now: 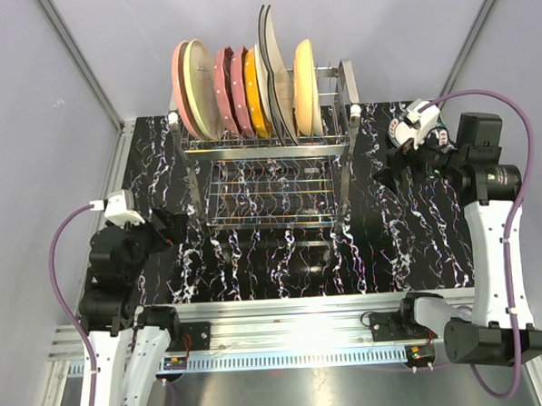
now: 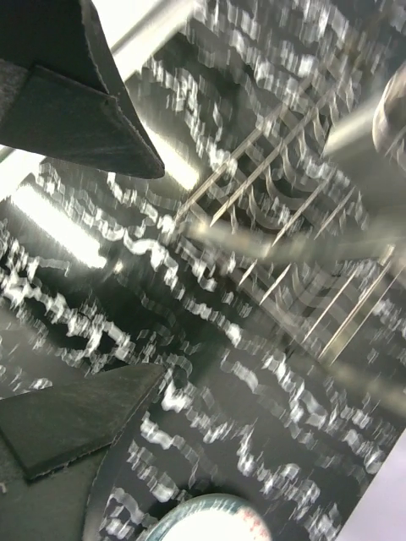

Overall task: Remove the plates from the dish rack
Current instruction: Grab a plate with the right arm

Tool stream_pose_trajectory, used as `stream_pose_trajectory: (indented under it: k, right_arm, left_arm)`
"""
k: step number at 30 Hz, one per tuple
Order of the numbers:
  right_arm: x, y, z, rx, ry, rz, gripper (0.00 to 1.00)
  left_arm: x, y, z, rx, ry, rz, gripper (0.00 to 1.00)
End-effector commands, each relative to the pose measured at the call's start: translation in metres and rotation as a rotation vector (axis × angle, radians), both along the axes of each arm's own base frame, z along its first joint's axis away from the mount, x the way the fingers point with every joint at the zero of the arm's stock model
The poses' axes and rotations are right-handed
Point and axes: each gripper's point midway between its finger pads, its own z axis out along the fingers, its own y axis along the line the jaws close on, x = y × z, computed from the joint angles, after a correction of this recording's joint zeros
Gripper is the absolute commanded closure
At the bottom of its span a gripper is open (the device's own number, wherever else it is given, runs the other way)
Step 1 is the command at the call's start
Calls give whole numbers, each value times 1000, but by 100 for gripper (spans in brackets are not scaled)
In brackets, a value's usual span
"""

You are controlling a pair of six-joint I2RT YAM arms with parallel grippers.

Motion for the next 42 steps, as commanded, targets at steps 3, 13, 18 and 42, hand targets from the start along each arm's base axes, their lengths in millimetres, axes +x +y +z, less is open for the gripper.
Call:
stream_pose_trajectory:
  k: [3,13,18,42]
  right_arm:
    - [-34,39,42,191,18,168,2]
    - [-41,86,76,279,21,328,2]
    - [-37,102,81,255,9,356,2]
    - [-13,55,99,163,-162,42,0]
  left_arm:
    - [-6,-18,31,-71,-71,-81,1]
    - [-7,-38,40,-149,-75,-178,1]
    - [-14,-49,58,-181,-104,-241,1]
    - [-45,-84,199,-355,-280,-450,11]
